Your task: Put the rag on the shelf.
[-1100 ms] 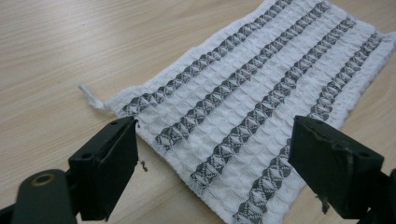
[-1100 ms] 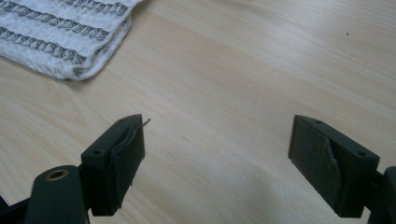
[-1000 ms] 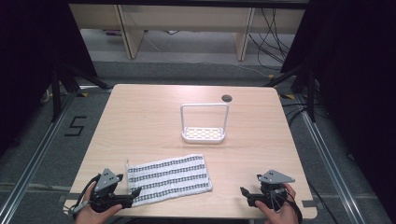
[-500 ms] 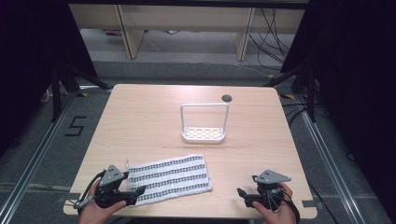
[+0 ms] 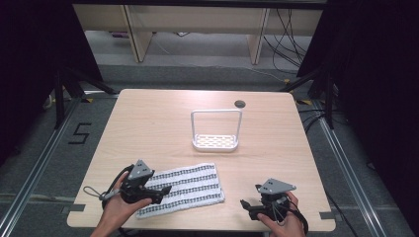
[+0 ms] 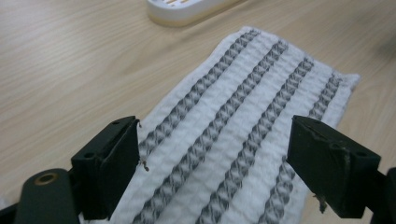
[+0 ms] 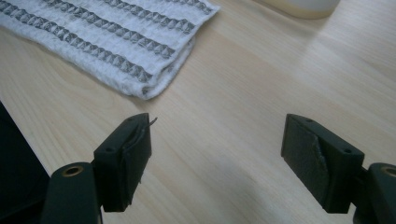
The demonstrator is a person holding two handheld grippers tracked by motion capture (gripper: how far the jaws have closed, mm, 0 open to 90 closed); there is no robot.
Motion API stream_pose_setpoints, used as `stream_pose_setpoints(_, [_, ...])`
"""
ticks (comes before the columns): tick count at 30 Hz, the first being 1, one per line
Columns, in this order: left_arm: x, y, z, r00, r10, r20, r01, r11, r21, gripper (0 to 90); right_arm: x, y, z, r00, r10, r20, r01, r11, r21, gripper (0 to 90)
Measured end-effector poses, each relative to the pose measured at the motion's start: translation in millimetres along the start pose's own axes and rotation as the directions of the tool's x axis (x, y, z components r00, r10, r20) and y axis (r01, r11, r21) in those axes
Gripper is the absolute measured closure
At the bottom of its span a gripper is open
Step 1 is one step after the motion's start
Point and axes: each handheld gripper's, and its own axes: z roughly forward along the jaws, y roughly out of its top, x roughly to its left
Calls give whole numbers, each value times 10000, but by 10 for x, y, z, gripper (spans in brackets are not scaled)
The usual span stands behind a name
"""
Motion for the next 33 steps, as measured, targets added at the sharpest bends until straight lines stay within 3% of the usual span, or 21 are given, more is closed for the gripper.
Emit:
stream_pose_setpoints(6, [-14,217,177,9992,194,340,-204,9994,292,166,86,70,69,9995,-78,-316,80,9999,65,281])
stream_pose_setpoints(7, [-21,295,245,9984,185,528,-206,9991,380,167,91,84,90,9989,-307,-342,311,9995,100,283])
stream_pose_setpoints(14, [-37,470,385,9972,288,695,-329,9977,594,179,175,162,173,9970,-488,-600,505,9983,282,309])
stream_pose_setpoints(15, [-55,542,448,9964,389,750,-442,9965,713,181,189,183,206,9958,-686,-603,705,9970,304,317])
stream_pose_setpoints(16, [-55,542,448,9964,389,750,-442,9965,713,181,211,193,226,9960,-565,-689,597,9972,453,318])
stream_pose_setpoints(22, [-110,718,639,9917,837,972,-953,9880,1214,190,280,247,338,9937,-813,-770,845,9957,384,335])
stream_pose_setpoints(26, [-163,804,757,9878,1078,1128,-1240,9813,1473,201,311,288,381,9911,-1019,-858,1078,9919,669,350])
stream_pose_setpoints(28, [-191,845,830,9835,1316,1245,-1508,9756,1599,221,331,299,405,9903,-1072,-885,1135,9911,692,359])
stream_pose_setpoints(31, [-216,888,942,9808,1363,1397,-1599,9715,1751,239,369,313,471,9886,-1205,-901,1271,9894,709,390])
stream_pose_setpoints(32, [-221,913,1004,9753,1519,1606,-1823,9636,1956,245,371,322,467,9876,-1233,-970,1319,9874,877,394])
stream_pose_setpoints(33, [-221,913,1004,9753,1519,1606,-1823,9636,1956,250,371,322,467,9876,-1233,-970,1319,9874,877,394])
